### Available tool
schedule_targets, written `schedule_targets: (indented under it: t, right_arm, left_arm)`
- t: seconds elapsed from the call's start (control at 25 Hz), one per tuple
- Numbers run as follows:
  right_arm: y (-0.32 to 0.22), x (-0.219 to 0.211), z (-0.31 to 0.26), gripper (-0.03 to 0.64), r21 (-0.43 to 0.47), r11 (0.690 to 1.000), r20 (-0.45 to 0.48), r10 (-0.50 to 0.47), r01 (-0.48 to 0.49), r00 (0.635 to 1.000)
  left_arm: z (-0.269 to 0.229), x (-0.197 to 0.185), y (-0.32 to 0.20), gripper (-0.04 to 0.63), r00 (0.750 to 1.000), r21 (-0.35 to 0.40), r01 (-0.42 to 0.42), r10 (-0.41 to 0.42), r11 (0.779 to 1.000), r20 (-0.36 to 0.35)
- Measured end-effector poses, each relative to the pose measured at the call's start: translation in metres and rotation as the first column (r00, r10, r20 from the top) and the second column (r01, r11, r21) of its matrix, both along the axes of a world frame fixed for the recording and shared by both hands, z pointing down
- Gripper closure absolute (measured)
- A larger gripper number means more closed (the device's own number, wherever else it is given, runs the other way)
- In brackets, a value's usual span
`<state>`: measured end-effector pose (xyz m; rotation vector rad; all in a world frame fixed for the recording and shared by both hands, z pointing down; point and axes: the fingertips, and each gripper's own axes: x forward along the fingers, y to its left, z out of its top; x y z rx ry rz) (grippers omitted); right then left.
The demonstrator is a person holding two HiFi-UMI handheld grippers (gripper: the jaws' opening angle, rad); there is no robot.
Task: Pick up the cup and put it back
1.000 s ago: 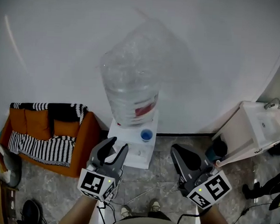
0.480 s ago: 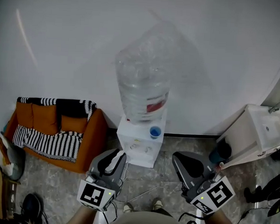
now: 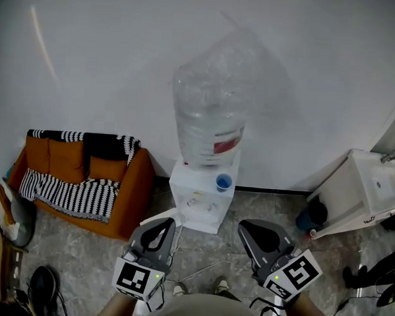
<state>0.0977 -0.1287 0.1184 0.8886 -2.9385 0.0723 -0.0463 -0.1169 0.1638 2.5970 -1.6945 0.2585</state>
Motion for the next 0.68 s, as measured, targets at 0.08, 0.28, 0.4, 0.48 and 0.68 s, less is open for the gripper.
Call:
schedule_targets:
  t: [0.08, 0.28, 0.4, 0.48, 0.68]
  right_arm:
    - [0.003, -0.002, 0.006, 0.614, -0.015, 1.000, 0.000, -0.006, 0.006, 1.000]
    - [0.004, 0.000, 0.012, 0.614, -0.021, 1.000, -0.005, 0.008, -0.008, 1.000]
    - [0.001, 0.007, 0.011, 0.614, -0.024, 0.999, -0.005, 0.034, -0.034, 0.999]
    - [0.001, 0.008, 0.010, 0.614, -0.020, 0.999, -0.005, 0.040, -0.040, 0.999]
    - [0.002, 0.010, 0.008, 0.614, -0.016, 0.999, 0.001, 0.045, -0.045, 0.999]
  left_arm:
    - [0.000, 0.000, 0.002, 0.592, 1.000, 0.003, 0.011, -0.011, 1.000, -0.027]
    - [0.002, -0.003, 0.006, 0.592, 1.000, 0.019, 0.008, -0.008, 1.000, -0.004]
    - [0.001, -0.003, 0.009, 0.592, 0.999, 0.004, 0.024, -0.023, 1.000, -0.036]
    - [-0.001, -0.002, 0.010, 0.592, 0.999, 0.009, 0.018, -0.017, 1.000, -0.037]
    - [-0.002, -0.001, 0.012, 0.592, 1.000, 0.030, -0.001, 0.001, 1.000, -0.006]
